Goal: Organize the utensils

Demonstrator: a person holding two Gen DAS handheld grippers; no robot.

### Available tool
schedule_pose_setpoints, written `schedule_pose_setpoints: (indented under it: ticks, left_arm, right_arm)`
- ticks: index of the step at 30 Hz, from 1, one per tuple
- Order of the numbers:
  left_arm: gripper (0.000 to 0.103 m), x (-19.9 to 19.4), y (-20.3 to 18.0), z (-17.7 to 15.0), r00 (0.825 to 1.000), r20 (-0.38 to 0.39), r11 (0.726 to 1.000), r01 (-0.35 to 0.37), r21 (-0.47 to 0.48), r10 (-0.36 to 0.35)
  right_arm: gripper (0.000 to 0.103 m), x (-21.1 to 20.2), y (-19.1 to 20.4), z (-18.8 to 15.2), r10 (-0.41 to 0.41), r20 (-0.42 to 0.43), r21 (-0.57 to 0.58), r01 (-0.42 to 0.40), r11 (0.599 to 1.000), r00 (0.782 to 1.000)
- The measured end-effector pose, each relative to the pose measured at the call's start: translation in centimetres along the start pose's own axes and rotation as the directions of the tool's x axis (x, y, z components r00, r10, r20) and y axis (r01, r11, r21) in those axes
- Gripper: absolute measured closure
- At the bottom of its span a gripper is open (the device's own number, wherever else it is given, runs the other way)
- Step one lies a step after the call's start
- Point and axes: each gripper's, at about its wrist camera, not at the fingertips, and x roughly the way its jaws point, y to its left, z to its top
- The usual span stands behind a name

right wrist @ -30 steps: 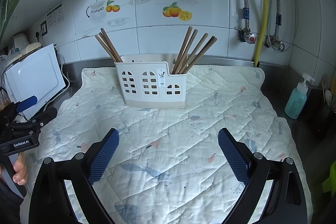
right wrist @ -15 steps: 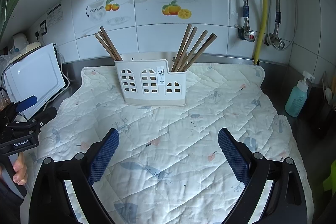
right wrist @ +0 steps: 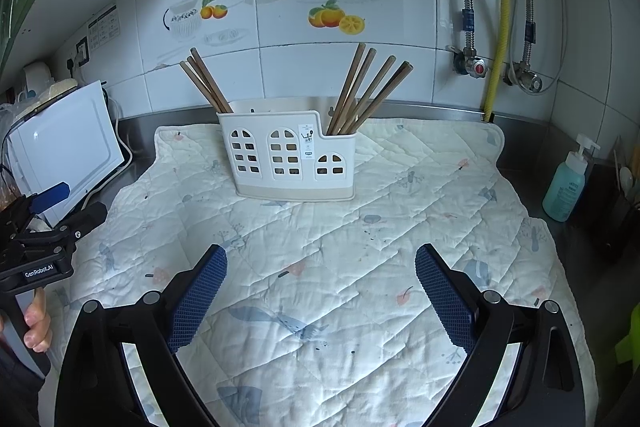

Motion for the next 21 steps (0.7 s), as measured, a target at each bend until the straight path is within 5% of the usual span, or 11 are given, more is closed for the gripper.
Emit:
schedule_pose_setpoints:
  ticks: [21]
  left_arm:
    - [0.005,0.1,0.01,0.01,1.0,-0.009,1.0,-0.01,-0.002,0.01]
  right_arm:
    - [0.011,-0.01,-0.16,-0.18,-0.002,-0.004,0.003,0.002,1.0,1.0]
